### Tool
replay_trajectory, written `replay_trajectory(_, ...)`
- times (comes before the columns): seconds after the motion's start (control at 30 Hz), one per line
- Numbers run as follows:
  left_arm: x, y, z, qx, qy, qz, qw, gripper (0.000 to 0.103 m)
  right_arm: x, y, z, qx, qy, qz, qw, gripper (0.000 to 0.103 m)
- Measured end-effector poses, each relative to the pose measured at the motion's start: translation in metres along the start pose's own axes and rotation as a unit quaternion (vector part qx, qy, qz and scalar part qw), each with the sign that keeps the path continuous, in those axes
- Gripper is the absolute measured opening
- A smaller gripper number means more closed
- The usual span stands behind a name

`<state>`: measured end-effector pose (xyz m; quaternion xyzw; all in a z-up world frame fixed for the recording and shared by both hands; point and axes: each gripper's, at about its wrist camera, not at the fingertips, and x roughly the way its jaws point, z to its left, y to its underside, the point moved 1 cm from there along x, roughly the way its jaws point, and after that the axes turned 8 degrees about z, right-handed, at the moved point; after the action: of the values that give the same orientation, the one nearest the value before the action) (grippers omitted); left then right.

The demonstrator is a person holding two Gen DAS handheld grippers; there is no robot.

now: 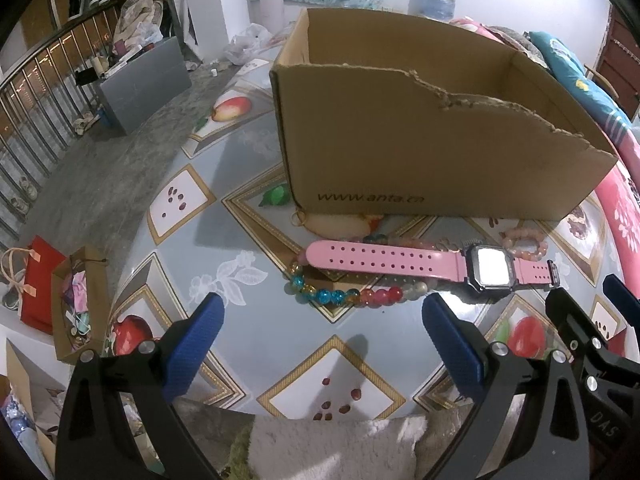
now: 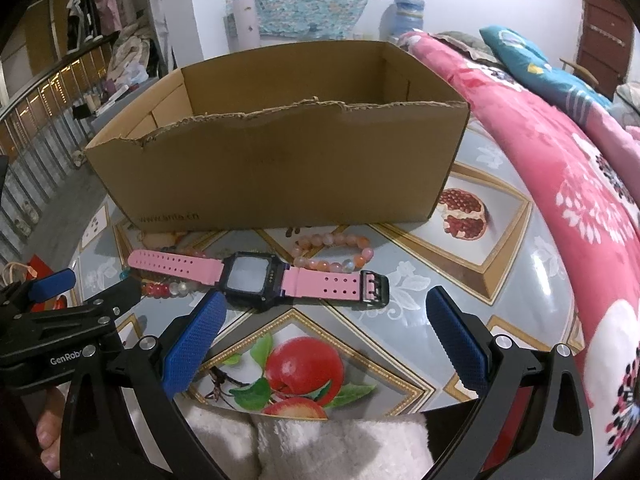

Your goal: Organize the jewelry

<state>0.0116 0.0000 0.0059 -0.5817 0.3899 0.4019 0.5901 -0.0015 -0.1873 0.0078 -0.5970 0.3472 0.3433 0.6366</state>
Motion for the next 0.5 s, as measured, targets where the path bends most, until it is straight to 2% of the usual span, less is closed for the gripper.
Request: replay_trajectory(0.5,-0.001,-0.006,0.007,-0.003,0.004,-0.005,1.0,0.097,-0.001,-0.012,0.005,-0.018,-0.006,-0.007,1.0,0.096)
